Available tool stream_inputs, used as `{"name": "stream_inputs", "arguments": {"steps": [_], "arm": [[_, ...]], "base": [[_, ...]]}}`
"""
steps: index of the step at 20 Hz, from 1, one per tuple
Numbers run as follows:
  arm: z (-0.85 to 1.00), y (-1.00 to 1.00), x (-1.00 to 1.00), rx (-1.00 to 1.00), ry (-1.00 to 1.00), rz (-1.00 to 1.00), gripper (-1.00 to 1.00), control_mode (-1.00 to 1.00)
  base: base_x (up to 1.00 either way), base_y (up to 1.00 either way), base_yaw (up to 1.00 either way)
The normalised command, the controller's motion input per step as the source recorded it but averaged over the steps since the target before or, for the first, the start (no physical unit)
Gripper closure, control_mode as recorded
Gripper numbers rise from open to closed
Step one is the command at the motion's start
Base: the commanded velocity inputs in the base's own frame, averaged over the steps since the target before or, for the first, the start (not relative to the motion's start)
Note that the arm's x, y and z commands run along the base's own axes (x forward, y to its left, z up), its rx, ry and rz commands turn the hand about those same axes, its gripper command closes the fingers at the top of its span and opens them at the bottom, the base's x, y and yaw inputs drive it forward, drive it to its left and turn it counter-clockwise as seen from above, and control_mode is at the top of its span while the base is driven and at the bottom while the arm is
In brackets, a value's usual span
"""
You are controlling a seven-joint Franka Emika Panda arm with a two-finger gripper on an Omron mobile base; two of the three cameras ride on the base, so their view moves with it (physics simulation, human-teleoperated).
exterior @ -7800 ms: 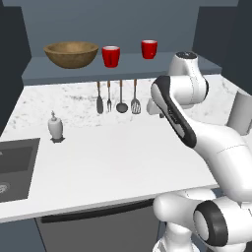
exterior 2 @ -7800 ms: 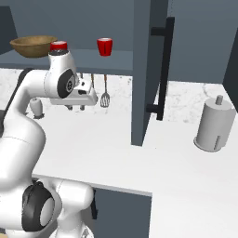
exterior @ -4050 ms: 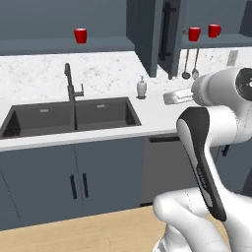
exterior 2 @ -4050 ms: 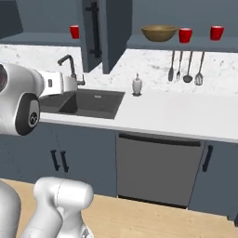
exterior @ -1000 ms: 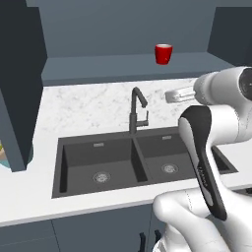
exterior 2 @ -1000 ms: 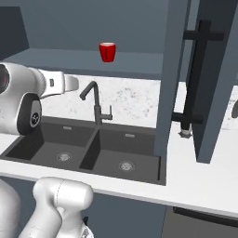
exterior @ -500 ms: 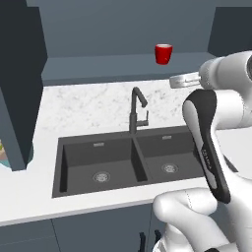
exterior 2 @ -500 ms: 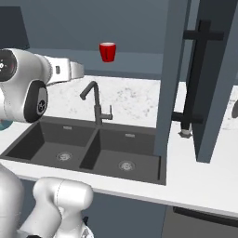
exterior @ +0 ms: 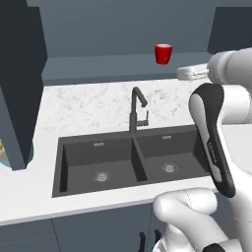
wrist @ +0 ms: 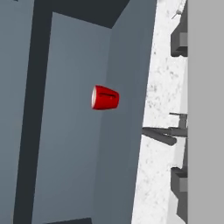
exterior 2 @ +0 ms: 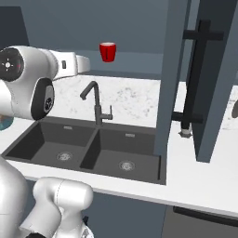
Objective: Gather all objects into one cabinet and sort the glasses and bowls to opposite sides.
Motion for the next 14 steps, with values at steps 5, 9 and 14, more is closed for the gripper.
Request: {"name": "stream_inputs", "arguments": {"steps": [5,9,14], "arm": [[-0.01,-0.03,0.25,0.00,-0.13,0.00,-1.00,-1.00],[0.00,-0.18,0.58,0.03,0.00,0.00,-1.00,-1.00],[0.02,-0.24,0.45,0.04,0.00,0.00,-1.00,-1.00]], "base": [[0.00,0.00,0.00],[0.00,0.00,0.00],[0.00,0.00,0.00]]}}
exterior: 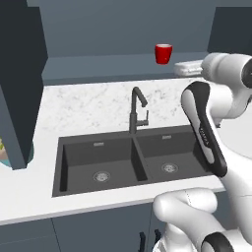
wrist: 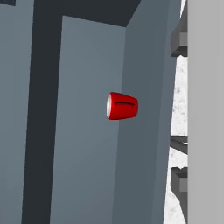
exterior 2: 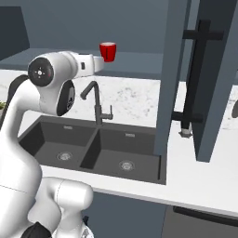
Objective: Gather all objects into one cabinet and sort the glasses and bowls to opposite sides.
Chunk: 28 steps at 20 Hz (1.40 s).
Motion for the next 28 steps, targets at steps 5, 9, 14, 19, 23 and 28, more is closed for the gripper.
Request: {"name": "stream_inputs", "arguments": {"steps": [5,9,14,19,23,28], "arm": [[0.01,-0.10,0.13,0.00,0.00,0.00,-1.00,-1.00],[-0.01,0.00,0.14,0.00,0.00,0.00,-1.00,-1.00],[0.00,-0.01,0.14,0.00,0.00,0.00,-1.00,-1.00],[0.00,-0.01,0.05,0.00,0.00,0.00,-1.00,-1.00],[0.00,0.00,0.03,0.00,0.00,0.00,-1.00,-1.00],[0.00,-0.05,0.23,0.01,0.00,0.00,-1.00,-1.00]], "base": [[0.00,0.00,0.00],[0.00,0.00,0.00],[0.00,0.00,0.00],[0.00,0.00,0.00],[0.00,0.00,0.00],[0.00,0.00,0.00]]}}
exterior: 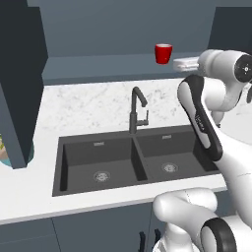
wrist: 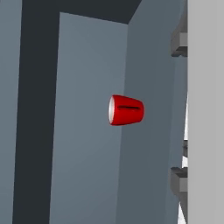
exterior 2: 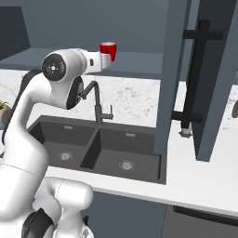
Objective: Gather all objects into one cabinet and sort the glasses and bowls to opposite sides.
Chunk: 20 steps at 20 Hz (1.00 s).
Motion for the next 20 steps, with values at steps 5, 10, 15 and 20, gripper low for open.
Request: {"name": "stream_inputs", "arguments": {"steps": [5,10,15,20], "arm": [[0.00,-0.20,0.26,0.03,0.00,0.00,-1.00,-1.00],[0.00,-0.07,0.44,0.03,0.00,0.00,-1.00,-1.00],[0.00,0.00,0.54,0.00,0.01,0.00,-1.00,-1.00],[-0.07,0.00,0.50,0.00,0.07,0.00,-1.00,-1.00]], "base": [[0.00,0.00,0.00],[0.00,0.00,0.00],[0.00,0.00,0.00],[0.00,0.00,0.00]]}}
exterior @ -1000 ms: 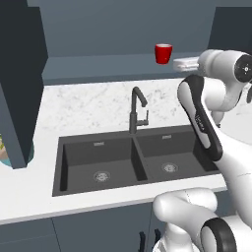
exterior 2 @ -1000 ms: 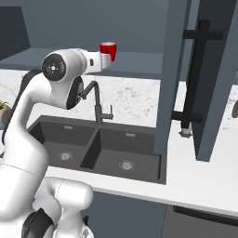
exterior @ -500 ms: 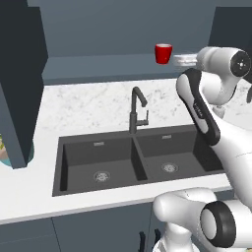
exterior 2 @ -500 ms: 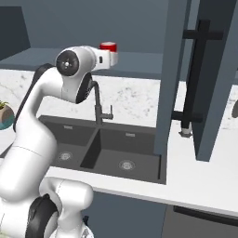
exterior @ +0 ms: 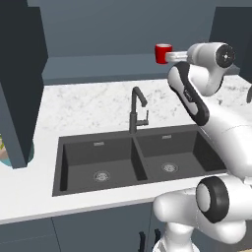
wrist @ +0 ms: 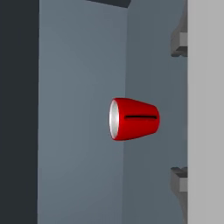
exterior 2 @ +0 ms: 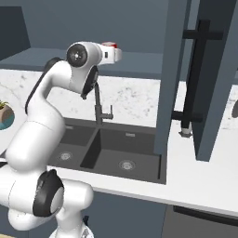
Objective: Gather all objects into one cabinet and sort the glasses and bowls to opposite sides.
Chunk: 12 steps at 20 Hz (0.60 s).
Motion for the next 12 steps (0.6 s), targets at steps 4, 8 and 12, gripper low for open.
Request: {"name": "stream_inputs", "arguments": {"steps": [4,8,12], "arm": [[-0.09,0.00,0.44,0.00,0.05,0.00,-1.00,-1.00],[0.00,0.01,0.26,0.00,0.00,0.00,-1.00,-1.00],[0.00,0.02,0.21,0.00,0.00,0.00,-1.00,-1.00]], "base": [[0.00,0.00,0.00],[0.00,0.00,0.00],[0.00,0.00,0.00]]}}
